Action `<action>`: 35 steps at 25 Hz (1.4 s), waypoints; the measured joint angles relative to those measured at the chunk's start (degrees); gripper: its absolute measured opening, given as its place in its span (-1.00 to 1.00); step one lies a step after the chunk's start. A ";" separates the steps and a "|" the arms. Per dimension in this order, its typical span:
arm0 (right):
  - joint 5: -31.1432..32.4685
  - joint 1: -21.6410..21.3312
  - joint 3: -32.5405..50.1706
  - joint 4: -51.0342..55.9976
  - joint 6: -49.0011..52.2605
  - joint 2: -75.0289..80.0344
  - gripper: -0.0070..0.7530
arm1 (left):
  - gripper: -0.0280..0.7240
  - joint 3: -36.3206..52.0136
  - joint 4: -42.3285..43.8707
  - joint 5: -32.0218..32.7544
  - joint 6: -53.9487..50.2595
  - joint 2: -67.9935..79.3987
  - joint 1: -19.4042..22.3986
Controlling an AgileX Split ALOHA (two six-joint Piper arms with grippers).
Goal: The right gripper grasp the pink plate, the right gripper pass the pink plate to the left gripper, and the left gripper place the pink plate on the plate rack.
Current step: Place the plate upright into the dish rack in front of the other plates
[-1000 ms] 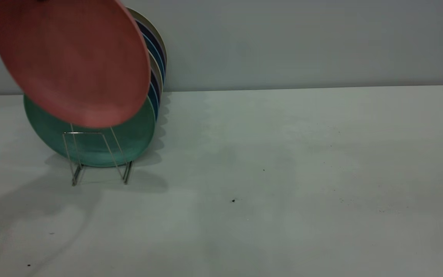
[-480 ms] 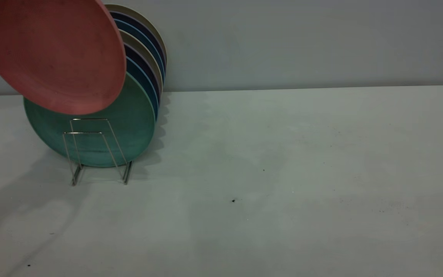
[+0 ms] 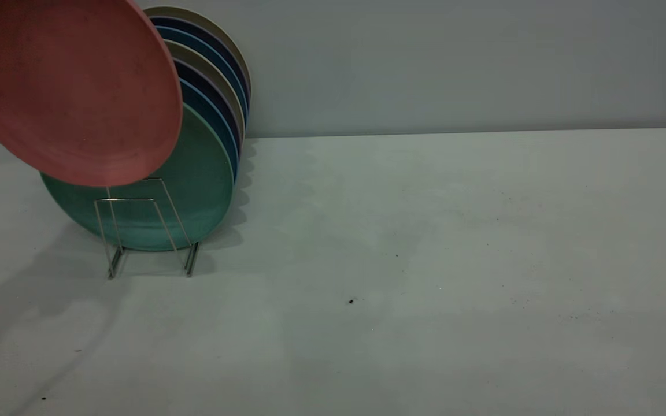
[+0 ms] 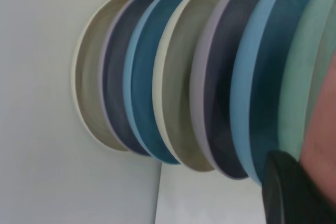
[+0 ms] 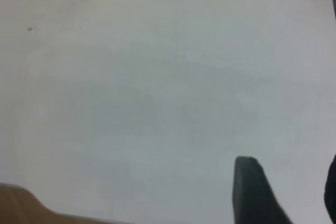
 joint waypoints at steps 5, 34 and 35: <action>0.00 0.00 0.04 0.09 0.07 0.00 -0.07 | -0.80 0.21 0.00 -0.91 -0.65 0.00 0.00; -1.10 0.00 0.77 -0.07 1.00 0.00 -0.07 | -0.80 0.25 -5.77 -2.48 5.62 1.68 0.00; -1.10 0.00 0.77 -0.07 1.00 0.00 -0.07 | -0.80 0.25 -5.77 -2.48 5.75 1.82 0.00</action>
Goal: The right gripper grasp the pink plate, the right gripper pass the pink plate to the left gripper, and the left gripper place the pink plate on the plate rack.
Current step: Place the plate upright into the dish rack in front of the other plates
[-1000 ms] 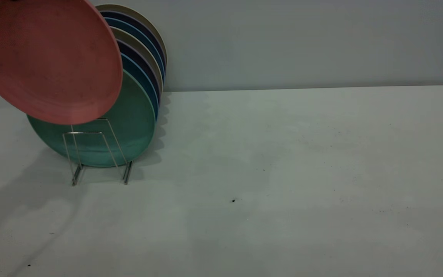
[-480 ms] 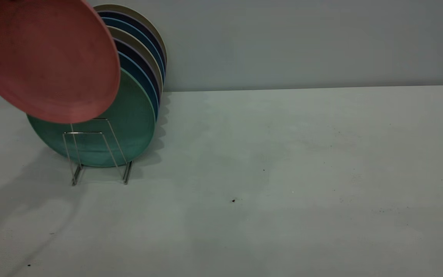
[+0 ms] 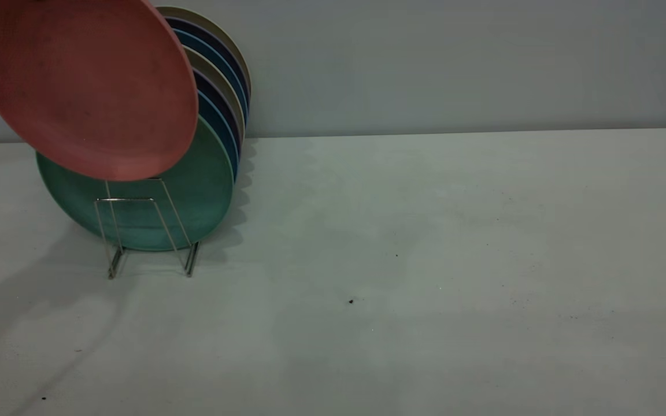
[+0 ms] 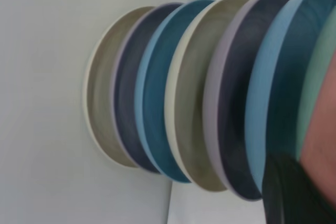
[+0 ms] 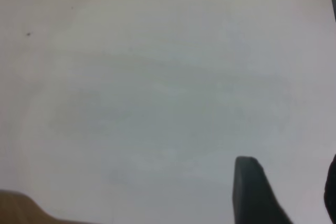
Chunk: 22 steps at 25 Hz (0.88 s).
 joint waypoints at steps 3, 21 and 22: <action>0.00 0.00 0.00 -0.04 0.00 0.00 -0.07 | -0.80 0.00 0.00 0.00 0.64 0.89 0.00; 0.00 0.00 0.00 -0.11 0.18 0.00 -0.07 | -0.78 0.07 0.05 -0.24 1.41 2.68 0.00; 0.00 0.00 0.00 -0.11 0.18 0.00 -0.07 | -0.78 0.07 0.05 -0.24 1.41 2.87 0.00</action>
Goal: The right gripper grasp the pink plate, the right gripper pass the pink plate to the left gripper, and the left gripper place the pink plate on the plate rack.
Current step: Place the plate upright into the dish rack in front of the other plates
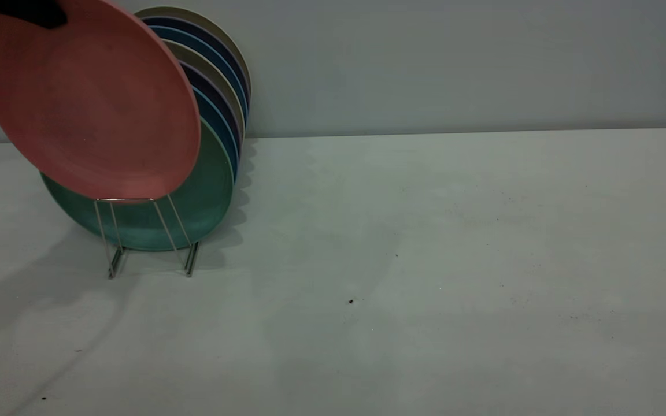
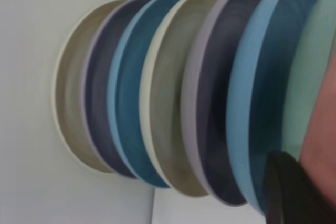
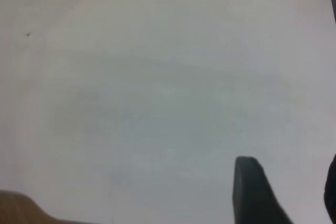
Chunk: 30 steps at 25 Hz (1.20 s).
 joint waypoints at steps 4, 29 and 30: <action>0.00 0.00 0.00 0.00 0.00 0.00 -0.07 | -0.77 0.00 0.00 0.29 0.00 0.45 0.00; 0.00 0.00 0.00 -0.07 0.06 0.00 -0.07 | 0.03 0.00 0.00 2.43 -3.54 0.45 0.00; 0.00 0.00 0.00 -0.07 0.06 0.00 -0.07 | 0.03 0.00 0.00 2.56 -3.98 0.45 0.00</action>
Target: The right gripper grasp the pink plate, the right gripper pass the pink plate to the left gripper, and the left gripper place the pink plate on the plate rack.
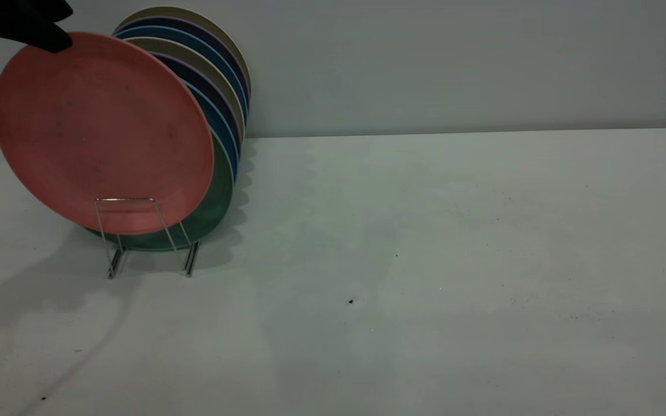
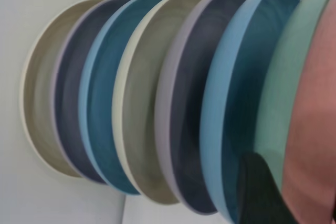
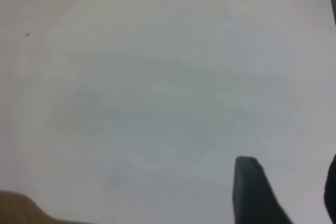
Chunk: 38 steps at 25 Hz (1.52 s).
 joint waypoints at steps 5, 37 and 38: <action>0.00 0.00 0.00 -0.06 0.00 0.00 -0.07 | 0.15 0.00 0.00 0.76 -2.90 0.00 0.00; -0.54 10.82 0.00 -4.32 6.55 0.00 -0.14 | 0.30 1.24 29.92 35.83 -81.13 -37.94 0.00; -0.54 11.59 0.00 -4.39 6.64 0.00 -0.14 | 0.30 2.47 30.60 35.83 -83.61 -39.60 0.00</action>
